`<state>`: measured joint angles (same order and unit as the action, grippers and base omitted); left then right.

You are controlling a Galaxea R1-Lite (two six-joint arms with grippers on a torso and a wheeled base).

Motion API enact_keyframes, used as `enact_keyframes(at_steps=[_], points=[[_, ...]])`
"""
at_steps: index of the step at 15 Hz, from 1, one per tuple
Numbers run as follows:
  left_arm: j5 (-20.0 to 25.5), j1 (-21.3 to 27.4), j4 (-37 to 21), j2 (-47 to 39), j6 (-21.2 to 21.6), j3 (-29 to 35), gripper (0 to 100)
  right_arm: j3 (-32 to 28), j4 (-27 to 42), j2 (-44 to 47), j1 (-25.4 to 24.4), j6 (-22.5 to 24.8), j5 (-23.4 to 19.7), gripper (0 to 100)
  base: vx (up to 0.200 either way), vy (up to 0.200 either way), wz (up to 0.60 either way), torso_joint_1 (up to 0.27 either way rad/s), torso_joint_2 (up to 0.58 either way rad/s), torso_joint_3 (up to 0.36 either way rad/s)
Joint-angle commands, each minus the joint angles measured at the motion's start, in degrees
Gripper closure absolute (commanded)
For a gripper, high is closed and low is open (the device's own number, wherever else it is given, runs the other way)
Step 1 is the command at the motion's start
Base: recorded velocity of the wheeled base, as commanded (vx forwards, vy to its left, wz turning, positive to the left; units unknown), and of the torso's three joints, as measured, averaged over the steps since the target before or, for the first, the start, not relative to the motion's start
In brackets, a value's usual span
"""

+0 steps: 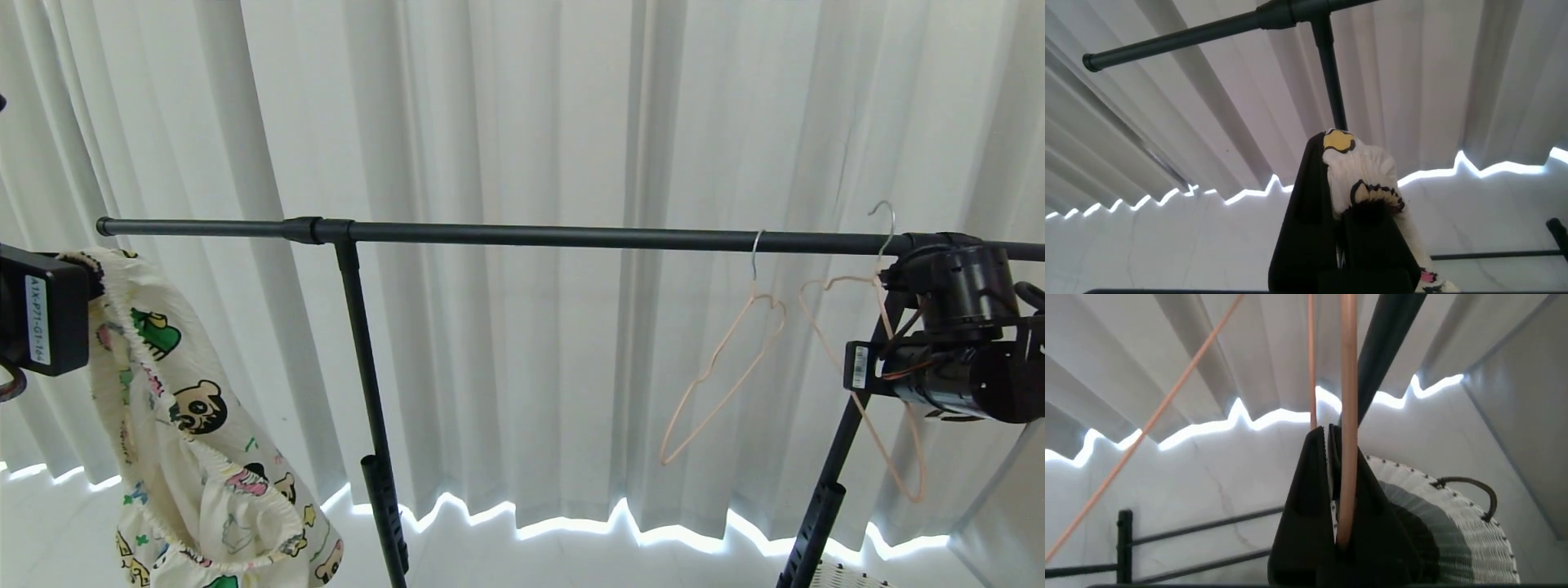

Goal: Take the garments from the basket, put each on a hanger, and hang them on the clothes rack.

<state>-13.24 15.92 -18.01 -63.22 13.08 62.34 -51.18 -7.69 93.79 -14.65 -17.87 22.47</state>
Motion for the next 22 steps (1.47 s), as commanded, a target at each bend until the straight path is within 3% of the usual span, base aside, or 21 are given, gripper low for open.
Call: enact_keyframes(at_steps=[1, 4, 9, 15, 21, 22], points=[[0.0, 0.1, 0.0, 0.4, 0.0, 0.0, 100, 0.2, -1.3, -2.0, -0.1, 0.2, -0.1, 100, 0.000, 0.000, 0.00, 0.000, 0.00, 0.000], [0.0, 0.3, 0.0, 0.9, 0.1, 0.0, 100, 4.2, -1.5, -6.8, -0.2, 4.9, -0.8, 100, 0.000, 0.000, 0.00, 0.000, 0.00, 0.000], [-0.1, 1.0, 0.0, 1.3, 1.9, 0.0, 100, 9.9, -1.4, -16.5, -0.1, 8.3, -4.8, 100, 0.000, 0.000, 0.00, 0.000, 0.00, 0.000], [-0.1, 1.0, 0.0, 1.6, 2.8, 0.1, 100, 10.8, -1.4, -18.6, -0.2, 12.5, -5.9, 100, -0.200, 0.000, 0.00, 0.002, 0.00, 0.002], [-0.1, 1.0, 0.0, 1.7, 2.8, 0.0, 100, 10.6, -1.5, -18.9, -1.0, 12.8, -6.6, 100, -0.200, 0.000, 0.00, 0.000, 0.00, 0.003], [-0.1, 1.1, 0.0, 1.6, 2.7, -0.2, 100, 10.5, -1.5, -20.1, -2.8, 12.7, -9.4, 100, 0.000, 0.000, 0.00, 0.000, 0.00, 0.000]])
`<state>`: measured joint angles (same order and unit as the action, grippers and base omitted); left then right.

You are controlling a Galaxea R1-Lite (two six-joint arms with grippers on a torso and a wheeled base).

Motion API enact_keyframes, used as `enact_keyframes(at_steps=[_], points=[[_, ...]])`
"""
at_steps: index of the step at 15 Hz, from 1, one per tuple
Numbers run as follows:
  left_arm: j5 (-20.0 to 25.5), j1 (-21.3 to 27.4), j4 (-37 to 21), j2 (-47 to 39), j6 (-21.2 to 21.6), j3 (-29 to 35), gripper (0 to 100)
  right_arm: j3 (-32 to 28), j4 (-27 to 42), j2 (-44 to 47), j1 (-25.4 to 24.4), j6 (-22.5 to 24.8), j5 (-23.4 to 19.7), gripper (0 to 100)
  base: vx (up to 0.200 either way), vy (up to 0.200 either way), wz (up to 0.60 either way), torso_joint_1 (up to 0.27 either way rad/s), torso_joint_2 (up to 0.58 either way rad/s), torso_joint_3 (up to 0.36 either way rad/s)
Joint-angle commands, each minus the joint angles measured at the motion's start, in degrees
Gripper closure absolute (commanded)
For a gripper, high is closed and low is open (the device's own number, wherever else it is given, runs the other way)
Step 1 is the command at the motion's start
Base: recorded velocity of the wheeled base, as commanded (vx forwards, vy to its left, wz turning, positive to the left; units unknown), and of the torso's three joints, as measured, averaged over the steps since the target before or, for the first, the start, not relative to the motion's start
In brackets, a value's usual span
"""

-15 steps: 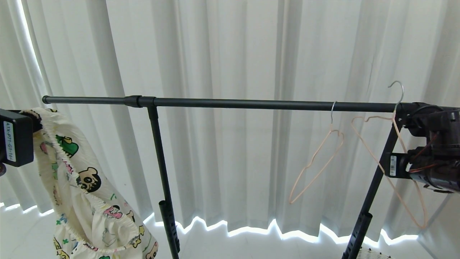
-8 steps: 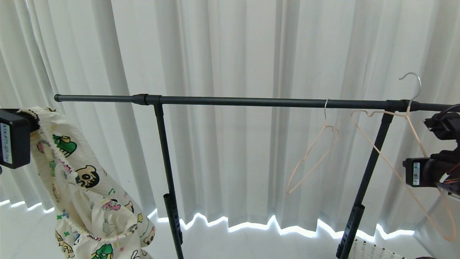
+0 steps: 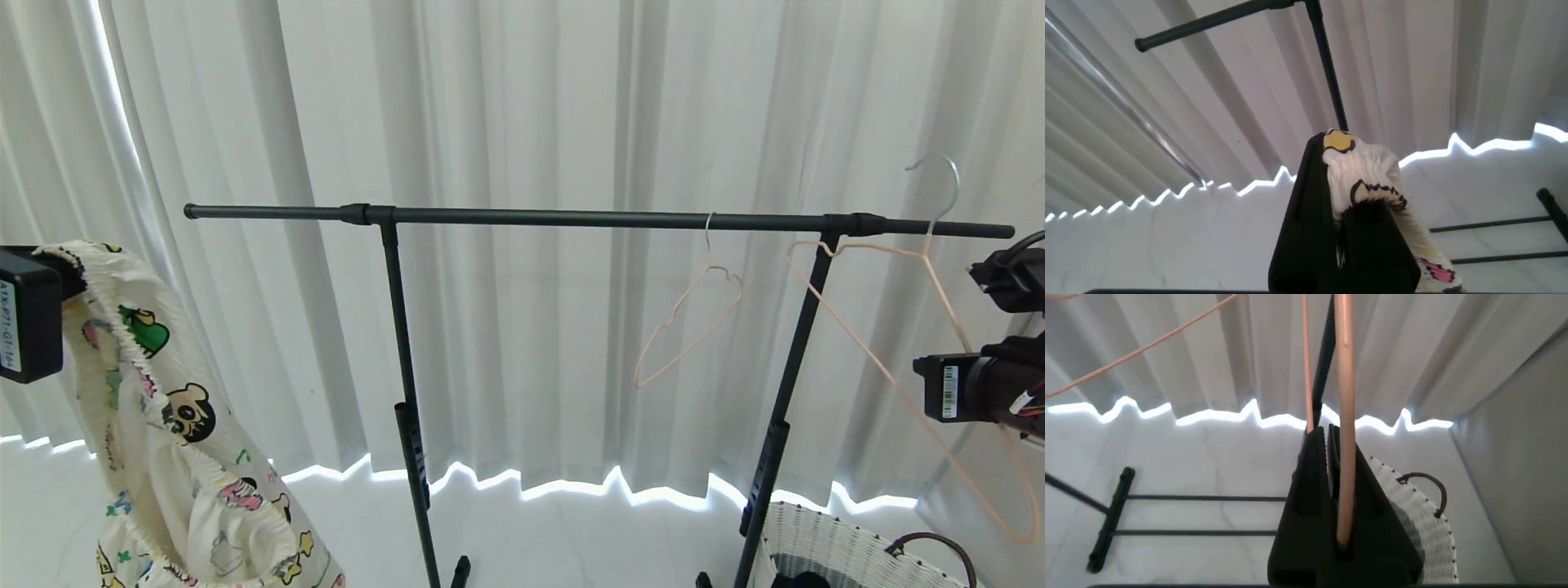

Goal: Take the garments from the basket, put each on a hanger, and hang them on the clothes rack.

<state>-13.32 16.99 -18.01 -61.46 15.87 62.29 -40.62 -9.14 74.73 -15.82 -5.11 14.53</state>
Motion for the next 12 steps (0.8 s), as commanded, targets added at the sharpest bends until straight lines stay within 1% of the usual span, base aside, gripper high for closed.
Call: enact_keyframes(at_steps=[1, 2, 3, 4, 5, 6, 7, 8, 9, 10, 11, 12], points=[[0.0, 0.1, 0.0, -0.2, 0.0, -0.7, 100, -0.3, 0.0, -2.3, -3.9, 0.1, -4.4, 100, 0.000, 0.000, 0.00, 0.000, 0.00, 0.000], [0.1, 1.2, 0.0, -0.3, 0.0, -1.7, 100, -1.0, 0.2, -3.1, -6.5, 0.6, -7.1, 100, 0.000, 0.000, 0.00, 0.000, 0.00, 0.000], [0.0, 4.1, 0.0, -0.5, -0.2, -2.8, 100, -1.4, 0.4, -3.4, -9.5, 0.8, -9.3, 100, 0.000, 0.000, 0.00, 0.000, 0.00, 0.000], [-0.1, 6.6, 0.0, -1.4, -0.9, -4.3, 100, -1.4, 0.4, -3.5, -12.5, 0.7, -11.1, 100, 0.000, 0.000, 0.00, 0.000, 0.00, 0.000], [-0.2, 7.9, 0.0, -2.7, -1.9, -5.2, 100, -1.1, 0.4, -3.5, -15.1, 0.7, -12.4, 100, 0.000, 0.000, 0.00, 0.000, 0.00, 0.000], [-0.4, 9.3, 0.3, -5.1, -4.4, -5.0, 100, -0.9, 0.4, -3.4, -18.9, 0.5, -13.7, 100, 0.000, 0.000, 0.00, 0.000, 0.00, 0.000], [-1.0, 9.6, 0.9, -7.7, -7.3, -3.8, 100, -0.3, 0.7, -3.4, -22.6, 0.3, -14.3, 100, 0.000, 0.000, 0.00, 0.000, 0.00, 0.000], [-1.8, 9.7, 1.0, -8.9, -8.5, -3.1, 100, -0.1, 0.8, -3.4, -24.1, 0.3, -14.4, 100, 0.000, 0.000, 0.00, 0.000, 0.00, 0.000], [-5.0, 9.7, 1.0, -13.7, -14.3, 0.5, 100, 1.2, 1.1, -3.2, -28.6, 0.2, -15.0, 100, 0.000, 0.000, 0.00, 0.000, 0.00, 0.000], [-7.8, 9.7, 1.0, -17.2, -19.5, 3.4, 100, 2.3, 1.1, -2.9, -31.8, -0.3, -15.0, 100, 0.000, 0.000, 0.00, 0.000, 0.00, 0.000], [-10.8, 9.9, 1.0, -20.4, -23.6, 6.0, 100, 2.8, 1.0, -2.7, -34.9, -2.0, -15.0, 100, 0.000, 0.000, 0.00, 0.000, 0.00, 0.000], [-12.8, 10.9, 1.0, -22.4, -25.9, 7.7, 100, 2.9, 0.9, -2.3, -37.8, -4.2, -15.0, 100, 0.000, 0.000, 0.00, 0.000, 0.00, 0.000]])
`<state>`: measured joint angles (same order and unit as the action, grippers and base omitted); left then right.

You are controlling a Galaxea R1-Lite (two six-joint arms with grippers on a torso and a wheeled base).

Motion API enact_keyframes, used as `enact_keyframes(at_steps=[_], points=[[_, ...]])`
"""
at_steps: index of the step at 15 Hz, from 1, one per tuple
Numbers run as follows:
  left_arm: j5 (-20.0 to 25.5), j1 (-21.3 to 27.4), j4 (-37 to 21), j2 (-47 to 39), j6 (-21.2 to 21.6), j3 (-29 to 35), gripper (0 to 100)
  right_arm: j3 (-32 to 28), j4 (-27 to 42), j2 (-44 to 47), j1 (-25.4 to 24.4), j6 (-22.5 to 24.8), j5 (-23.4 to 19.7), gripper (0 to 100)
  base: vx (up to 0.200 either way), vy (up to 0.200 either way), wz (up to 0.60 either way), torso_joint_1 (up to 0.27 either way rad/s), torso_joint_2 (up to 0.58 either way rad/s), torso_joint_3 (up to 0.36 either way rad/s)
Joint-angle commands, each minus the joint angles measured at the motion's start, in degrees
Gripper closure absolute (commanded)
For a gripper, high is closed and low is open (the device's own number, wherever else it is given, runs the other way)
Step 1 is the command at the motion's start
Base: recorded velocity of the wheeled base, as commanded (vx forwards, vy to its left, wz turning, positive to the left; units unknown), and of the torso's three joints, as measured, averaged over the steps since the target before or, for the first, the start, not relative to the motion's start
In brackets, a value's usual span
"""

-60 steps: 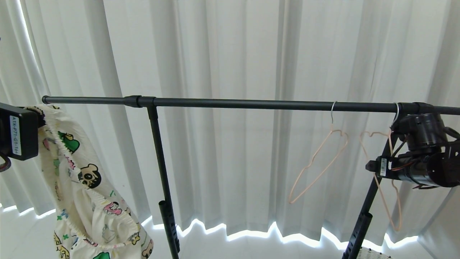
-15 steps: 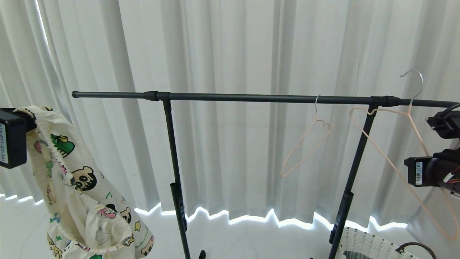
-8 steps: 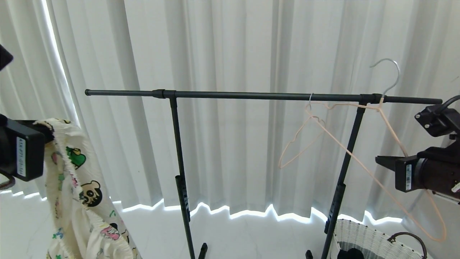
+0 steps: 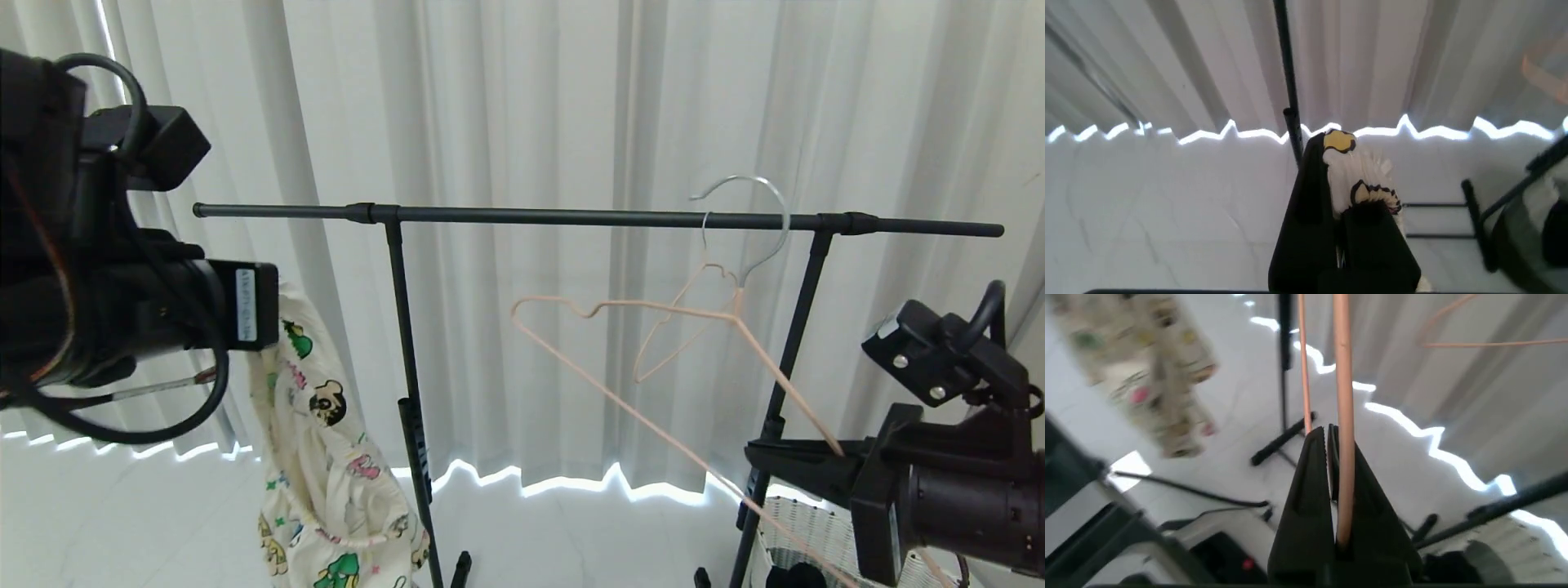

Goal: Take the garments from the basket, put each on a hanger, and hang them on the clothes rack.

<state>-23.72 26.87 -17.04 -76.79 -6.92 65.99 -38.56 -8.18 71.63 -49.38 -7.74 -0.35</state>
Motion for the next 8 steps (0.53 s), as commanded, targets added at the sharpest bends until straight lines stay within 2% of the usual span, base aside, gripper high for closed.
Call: enact_keyframes(at_steps=[1, 5, 8], points=[[-2.7, 2.3, 0.0, -7.9, -4.9, 4.9, 100, 0.7, -0.4, 1.4, -6.7, -3.5, 0.0, 100, 0.000, 0.000, 0.00, 0.000, 0.00, 0.000], [-5.4, 3.6, 0.0, -10.3, -8.5, 5.7, 100, 0.5, -4.7, 3.5, -12.0, -6.3, -0.1, 100, 0.000, 0.000, 0.00, 0.000, 0.00, 0.000], [-8.1, 3.5, 0.3, -12.2, -8.9, 6.1, 100, 0.5, -6.3, 4.1, -13.4, -6.6, -0.1, 100, 0.000, 0.000, 0.00, 0.000, 0.00, 0.000]])
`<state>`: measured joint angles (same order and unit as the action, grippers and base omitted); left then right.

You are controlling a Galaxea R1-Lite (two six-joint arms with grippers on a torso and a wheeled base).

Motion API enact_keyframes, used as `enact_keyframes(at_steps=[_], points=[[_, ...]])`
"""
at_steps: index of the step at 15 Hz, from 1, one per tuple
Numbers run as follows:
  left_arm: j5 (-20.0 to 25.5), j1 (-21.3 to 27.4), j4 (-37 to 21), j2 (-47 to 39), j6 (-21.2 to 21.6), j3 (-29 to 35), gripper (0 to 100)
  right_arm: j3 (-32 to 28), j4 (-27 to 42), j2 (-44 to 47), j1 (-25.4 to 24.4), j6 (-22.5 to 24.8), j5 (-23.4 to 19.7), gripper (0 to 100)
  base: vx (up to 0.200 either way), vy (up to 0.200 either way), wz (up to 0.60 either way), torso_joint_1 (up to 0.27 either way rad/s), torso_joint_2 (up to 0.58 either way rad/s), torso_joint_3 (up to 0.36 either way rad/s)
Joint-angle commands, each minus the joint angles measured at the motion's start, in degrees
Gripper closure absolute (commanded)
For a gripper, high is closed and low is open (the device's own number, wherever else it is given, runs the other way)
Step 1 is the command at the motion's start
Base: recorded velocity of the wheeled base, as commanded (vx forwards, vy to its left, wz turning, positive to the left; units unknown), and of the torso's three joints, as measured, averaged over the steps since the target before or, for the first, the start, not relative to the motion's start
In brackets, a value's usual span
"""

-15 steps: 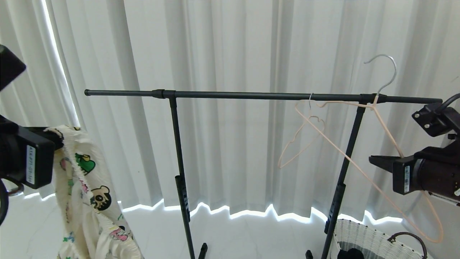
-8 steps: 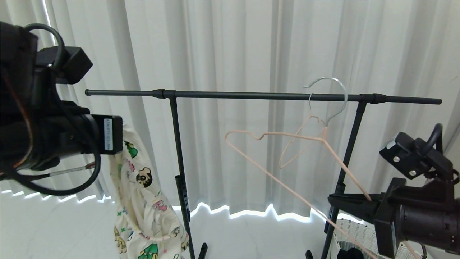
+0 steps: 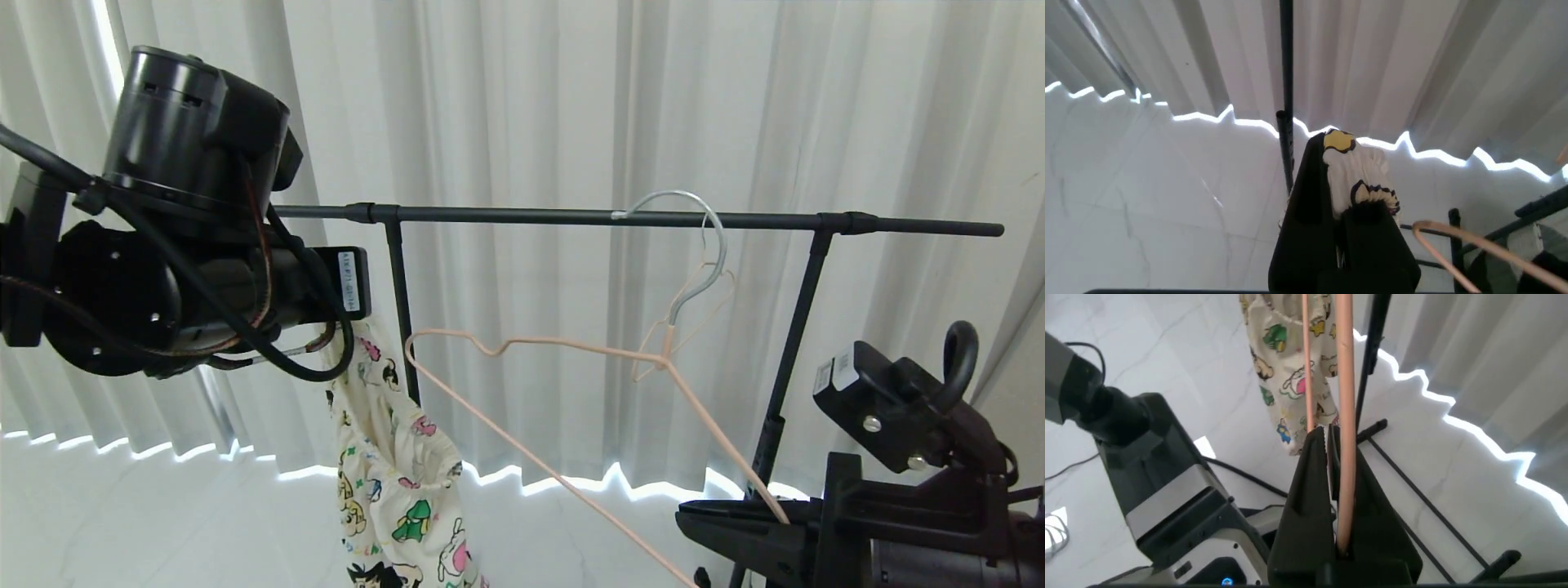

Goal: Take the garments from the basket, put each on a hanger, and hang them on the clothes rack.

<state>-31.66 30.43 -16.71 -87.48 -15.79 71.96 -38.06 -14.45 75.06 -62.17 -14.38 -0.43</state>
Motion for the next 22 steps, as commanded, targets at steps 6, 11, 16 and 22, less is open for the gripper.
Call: enact_keyframes(at_steps=[6, 11, 16, 22], points=[[-2.1, -1.2, 1.2, -3.5, 0.0, 1.0, 100, -0.1, -0.2, 0.7, -3.7, 0.1, 0.0, 100, 0.000, 0.000, 0.00, 0.000, 0.00, 0.000], [-2.1, 0.5, 1.2, -3.1, -1.0, 1.2, 100, 0.0, -9.0, 6.4, -3.3, -0.6, 0.3, 100, 0.000, 0.000, 0.00, 0.000, 0.00, 0.000], [-2.9, 1.3, 1.2, -3.0, -2.1, 2.0, 100, -0.1, -16.2, 11.9, -1.6, -0.9, 0.7, 100, 0.000, 0.000, 0.00, 0.000, 0.00, 0.000], [-4.6, -1.2, 1.2, -3.3, -2.1, 2.0, 100, 0.3, -16.2, 9.4, 0.4, -0.8, 1.7, 100, 0.000, 0.000, 0.00, 0.000, 0.00, 0.000]])
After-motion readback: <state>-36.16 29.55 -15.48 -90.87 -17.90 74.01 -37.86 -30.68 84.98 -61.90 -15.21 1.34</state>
